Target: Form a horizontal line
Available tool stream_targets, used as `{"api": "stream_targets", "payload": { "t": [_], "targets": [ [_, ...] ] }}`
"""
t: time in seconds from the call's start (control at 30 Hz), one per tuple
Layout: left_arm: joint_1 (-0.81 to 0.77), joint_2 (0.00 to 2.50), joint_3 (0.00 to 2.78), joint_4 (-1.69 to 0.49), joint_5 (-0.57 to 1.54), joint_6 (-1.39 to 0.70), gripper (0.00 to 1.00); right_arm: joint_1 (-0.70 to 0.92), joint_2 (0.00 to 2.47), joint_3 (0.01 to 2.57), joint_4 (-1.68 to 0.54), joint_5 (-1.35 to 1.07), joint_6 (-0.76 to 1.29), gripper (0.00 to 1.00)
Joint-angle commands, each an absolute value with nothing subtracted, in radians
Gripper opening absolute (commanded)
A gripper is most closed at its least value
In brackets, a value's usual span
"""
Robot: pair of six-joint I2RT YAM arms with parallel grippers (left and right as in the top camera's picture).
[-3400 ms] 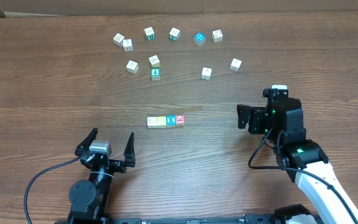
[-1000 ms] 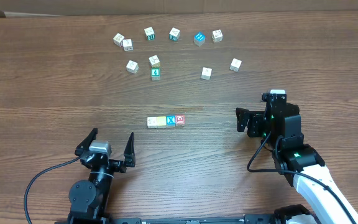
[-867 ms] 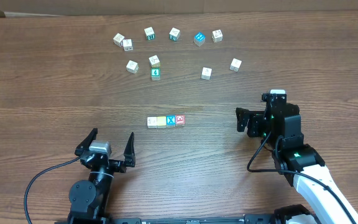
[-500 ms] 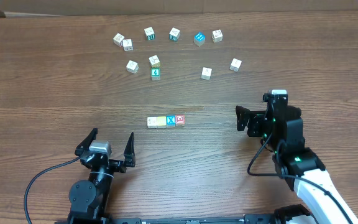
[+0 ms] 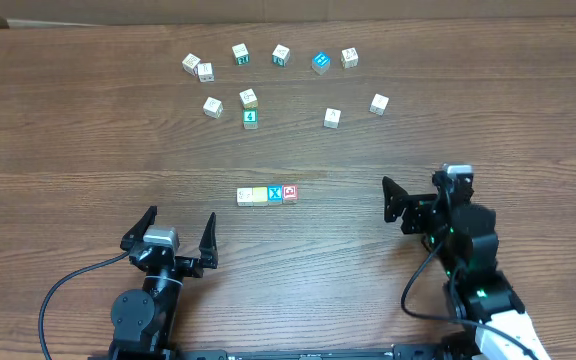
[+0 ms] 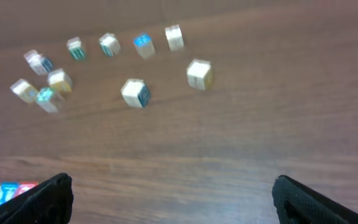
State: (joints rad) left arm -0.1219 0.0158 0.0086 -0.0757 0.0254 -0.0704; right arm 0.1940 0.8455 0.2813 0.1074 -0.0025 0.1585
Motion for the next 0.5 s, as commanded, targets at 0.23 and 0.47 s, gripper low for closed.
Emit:
{"api": "stream_targets", "payload": {
  "t": [0.23,0.47],
  "targets": [
    [-0.117,0.004,0.004,-0.078,0.019,-0.048,1.00,0.189,0.672,0.076,0.323,-0.047,0.155,1.00],
    [-0.117,0.004,0.004,-0.078,0.019,-0.048,0.99,0.189,0.613,0.051,0.312,-0.047,0.155,1.00]
  ]
}}
